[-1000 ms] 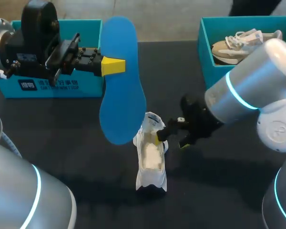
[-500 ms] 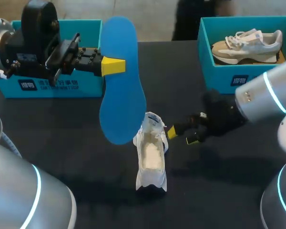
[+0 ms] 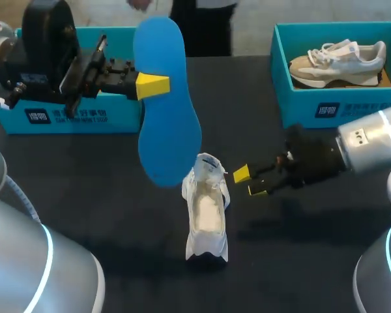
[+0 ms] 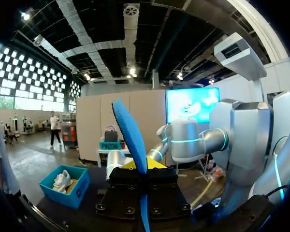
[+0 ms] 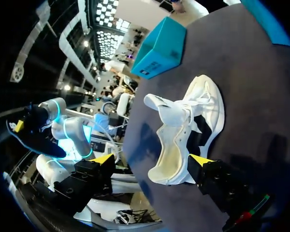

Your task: Take the shoe out of the shoebox, open the shoe tongue, remove and reinsert the insole, then place the shoe into the shoebox

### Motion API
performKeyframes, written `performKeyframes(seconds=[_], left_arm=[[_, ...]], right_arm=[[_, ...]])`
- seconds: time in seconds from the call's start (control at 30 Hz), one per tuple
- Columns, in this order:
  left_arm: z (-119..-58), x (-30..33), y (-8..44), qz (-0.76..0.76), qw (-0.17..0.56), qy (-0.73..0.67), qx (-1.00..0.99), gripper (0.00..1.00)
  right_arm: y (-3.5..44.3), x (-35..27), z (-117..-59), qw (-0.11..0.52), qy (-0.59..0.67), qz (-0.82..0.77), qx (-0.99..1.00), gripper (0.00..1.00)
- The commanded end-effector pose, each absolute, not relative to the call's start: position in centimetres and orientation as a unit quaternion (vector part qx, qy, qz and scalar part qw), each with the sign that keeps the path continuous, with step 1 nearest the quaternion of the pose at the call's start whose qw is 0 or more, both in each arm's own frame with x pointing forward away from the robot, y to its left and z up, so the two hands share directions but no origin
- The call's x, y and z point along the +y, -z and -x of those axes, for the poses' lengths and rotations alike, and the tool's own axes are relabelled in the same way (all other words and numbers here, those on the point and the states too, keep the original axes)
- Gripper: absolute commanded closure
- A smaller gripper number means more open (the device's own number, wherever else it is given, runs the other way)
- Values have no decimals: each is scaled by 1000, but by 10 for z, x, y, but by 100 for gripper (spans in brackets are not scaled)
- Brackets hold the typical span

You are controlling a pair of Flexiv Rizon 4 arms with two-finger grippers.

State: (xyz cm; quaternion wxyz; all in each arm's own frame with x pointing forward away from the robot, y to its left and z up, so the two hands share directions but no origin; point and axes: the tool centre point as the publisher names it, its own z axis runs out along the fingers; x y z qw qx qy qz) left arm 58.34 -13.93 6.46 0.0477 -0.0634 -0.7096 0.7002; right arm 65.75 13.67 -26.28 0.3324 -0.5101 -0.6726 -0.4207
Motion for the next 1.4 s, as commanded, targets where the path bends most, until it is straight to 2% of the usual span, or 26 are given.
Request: performKeyframes(seconds=[0.03, 0.27, 0.4, 0.87, 1.1, 1.4], left_arm=[[-604, -138, -64, 99, 40, -709, -697, 100], [-628, -134, -65, 170, -21, -745, -644, 100], [-635, -139, -64, 244, -51, -694, -676, 100], [-635, -139, -64, 244, -51, -694, -676, 100], [-647, -138, -47, 311, -175, -662, -659, 100], [-657, -136, -24, 432, -263, -614, -607, 100]], right_arm=[[263, 135, -658, 366, 439, 491, -658, 0], [260, 140, -660, 396, 435, 491, -643, 0], [259, 143, -663, 410, 423, 500, -635, 0], [259, 145, -663, 408, 422, 511, -628, 0], [246, 147, -668, 414, 429, 508, -621, 0], [232, 147, -674, 430, 436, 507, -607, 0]])
